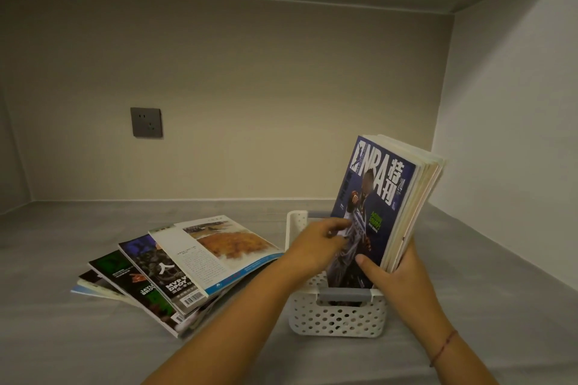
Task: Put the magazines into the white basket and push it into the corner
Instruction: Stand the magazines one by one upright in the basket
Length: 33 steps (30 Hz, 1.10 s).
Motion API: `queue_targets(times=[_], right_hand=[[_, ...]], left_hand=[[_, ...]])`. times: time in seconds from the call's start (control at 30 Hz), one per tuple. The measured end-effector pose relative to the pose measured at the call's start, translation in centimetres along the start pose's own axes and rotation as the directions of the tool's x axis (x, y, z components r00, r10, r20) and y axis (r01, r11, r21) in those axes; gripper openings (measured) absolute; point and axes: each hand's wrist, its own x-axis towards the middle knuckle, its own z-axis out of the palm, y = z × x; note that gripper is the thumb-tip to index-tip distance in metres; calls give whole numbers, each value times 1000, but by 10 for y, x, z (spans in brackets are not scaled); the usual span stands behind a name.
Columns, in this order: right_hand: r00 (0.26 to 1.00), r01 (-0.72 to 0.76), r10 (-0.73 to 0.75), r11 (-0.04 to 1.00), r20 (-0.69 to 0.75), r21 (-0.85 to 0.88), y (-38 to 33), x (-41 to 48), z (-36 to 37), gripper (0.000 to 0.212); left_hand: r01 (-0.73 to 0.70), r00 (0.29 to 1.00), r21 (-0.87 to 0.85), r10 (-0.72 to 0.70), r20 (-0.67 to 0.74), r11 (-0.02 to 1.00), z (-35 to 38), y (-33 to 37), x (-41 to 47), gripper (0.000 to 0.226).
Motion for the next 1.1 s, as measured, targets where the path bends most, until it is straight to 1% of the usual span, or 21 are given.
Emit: queue_targets(times=[0.03,0.07,0.1,0.13,0.17,0.2,0.23,0.27,0.3,0.33,0.37,0.47,0.57,0.63,0.77,0.93,1.0,1.1], right_hand=[[1000,-16,16,1000,-10,2,1,0,0,61],[999,-32,32,999,-19,8,2,0,0,59],[999,-45,45,999,-26,15,3,1,0,58],[998,-53,53,998,-31,22,4,1,-1,58],[998,-55,56,998,-35,26,4,1,-1,59],[998,-57,58,998,-39,28,5,1,-1,60],[997,-61,63,998,-45,29,6,1,0,61],[996,-65,67,997,-53,31,7,1,0,62],[996,-69,71,997,-61,30,8,2,1,62],[995,-74,76,997,-65,28,8,2,1,62],[994,-80,81,996,-66,24,8,2,2,61],[994,-86,87,996,-65,16,11,2,1,58],[994,-91,92,996,-54,12,9,2,1,58],[995,-89,90,996,-48,19,9,2,0,59],[995,-93,94,995,-39,24,6,1,1,58],[995,-87,89,996,-51,37,2,0,2,57],[995,-88,90,995,-52,36,2,0,2,58],[994,-100,102,995,-46,28,0,-1,2,59]], left_hand=[[-45,993,19,47,-111,999,-11,-7,-3,40],[-49,970,38,56,-238,998,-25,-17,-5,37],[-13,928,59,34,-371,998,-42,-30,-8,34],[61,869,76,-16,-494,995,-59,-44,-12,31],[168,803,80,-89,-590,983,-77,-60,-16,31],[313,740,98,-178,-649,945,-94,-77,-21,37],[489,687,160,-266,-677,857,-108,-92,-26,52],[652,644,248,-350,-680,717,-118,-107,-32,76],[753,609,323,-422,-672,574,-125,-118,-37,101],[802,580,363,-474,-662,475,-131,-126,-41,119],[820,565,378,-506,-651,430,-135,-133,-43,128],[830,554,367,-556,-620,419,-151,-143,-46,134],[846,526,319,-568,-632,428,-179,-150,-55,130],[845,526,320,-561,-640,428,-197,-156,-63,122],[855,501,291,-537,-678,430,-212,-157,-75,98],[841,471,162,-551,-689,517,-205,-150,-75,75],[840,469,149,-559,-684,522,-204,-148,-76,69],[841,465,116,-597,-653,528,-206,-145,-75,66]])
